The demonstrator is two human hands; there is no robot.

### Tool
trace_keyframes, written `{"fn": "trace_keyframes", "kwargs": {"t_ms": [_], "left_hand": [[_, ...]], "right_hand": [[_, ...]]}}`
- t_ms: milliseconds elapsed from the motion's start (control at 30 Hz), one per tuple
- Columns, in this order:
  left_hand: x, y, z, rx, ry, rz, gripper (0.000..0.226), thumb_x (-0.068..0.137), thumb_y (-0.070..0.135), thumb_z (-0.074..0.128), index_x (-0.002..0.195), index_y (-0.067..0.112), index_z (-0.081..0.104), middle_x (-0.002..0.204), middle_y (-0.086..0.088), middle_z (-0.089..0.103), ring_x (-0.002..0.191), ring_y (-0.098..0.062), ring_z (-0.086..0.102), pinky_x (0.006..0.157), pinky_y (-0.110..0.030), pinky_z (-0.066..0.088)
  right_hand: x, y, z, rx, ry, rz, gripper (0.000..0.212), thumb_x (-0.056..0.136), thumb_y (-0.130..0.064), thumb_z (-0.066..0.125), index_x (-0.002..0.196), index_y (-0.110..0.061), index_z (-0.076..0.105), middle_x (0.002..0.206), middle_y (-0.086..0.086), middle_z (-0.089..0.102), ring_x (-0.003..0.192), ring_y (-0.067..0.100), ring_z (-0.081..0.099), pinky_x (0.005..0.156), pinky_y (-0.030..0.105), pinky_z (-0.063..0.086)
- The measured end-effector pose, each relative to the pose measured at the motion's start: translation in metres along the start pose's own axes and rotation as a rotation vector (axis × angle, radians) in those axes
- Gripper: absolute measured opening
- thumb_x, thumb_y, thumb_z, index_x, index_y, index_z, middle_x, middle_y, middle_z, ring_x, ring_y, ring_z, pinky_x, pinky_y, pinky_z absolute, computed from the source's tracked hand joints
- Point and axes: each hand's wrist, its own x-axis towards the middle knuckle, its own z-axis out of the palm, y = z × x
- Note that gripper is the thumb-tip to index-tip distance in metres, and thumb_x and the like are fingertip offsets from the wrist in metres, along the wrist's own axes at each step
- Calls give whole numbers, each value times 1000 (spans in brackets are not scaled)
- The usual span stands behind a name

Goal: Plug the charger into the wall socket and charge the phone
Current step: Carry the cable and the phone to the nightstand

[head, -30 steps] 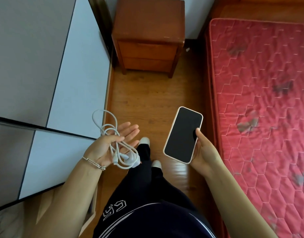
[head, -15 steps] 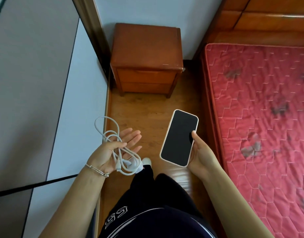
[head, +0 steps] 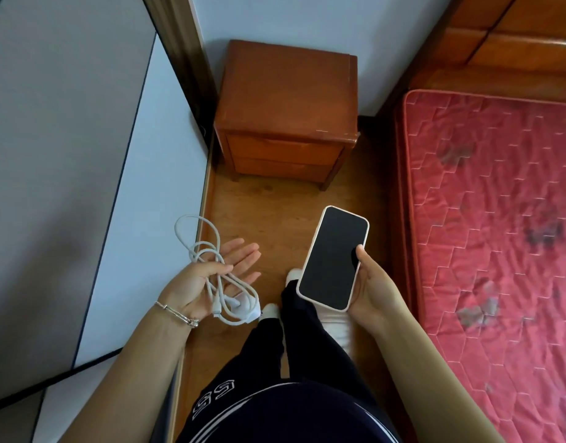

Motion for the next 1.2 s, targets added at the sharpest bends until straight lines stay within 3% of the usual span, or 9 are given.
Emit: {"fn": "trace_keyframes", "kwargs": {"t_ms": [200,400,567,1200], "left_hand": [[37,22,28,-36,37,25,49,75,-9,41,121,3,53,117,-14,68,108,-25,65,74,-40,58],[68,35,62,-79,33,35,49,76,-8,40,121,4,54,116,-13,69,105,-24,67,74,-39,59],[89,47,78,-67,50,71,49,79,-10,36,122,4,52,113,-12,70,103,-22,68,73,-39,59],[170,182,100,-108,20,112,45,75,-9,39,115,5,56,113,-12,70,105,-22,67,78,-39,58]], "right_hand": [[30,-55,16,-62,4,37,46,96,-44,43,130,-14,54,110,11,73,92,27,72,63,39,59],[52,-102,23,-100,5,55,46,96,-43,44,132,-17,52,124,11,66,107,31,66,78,46,56],[67,-129,30,-94,-17,56,43,96,-42,44,129,-15,55,115,11,71,92,27,72,59,39,59],[144,-215,111,-15,-32,-3,38,98,-41,41,119,-15,60,101,8,76,90,27,73,59,41,59]]}}
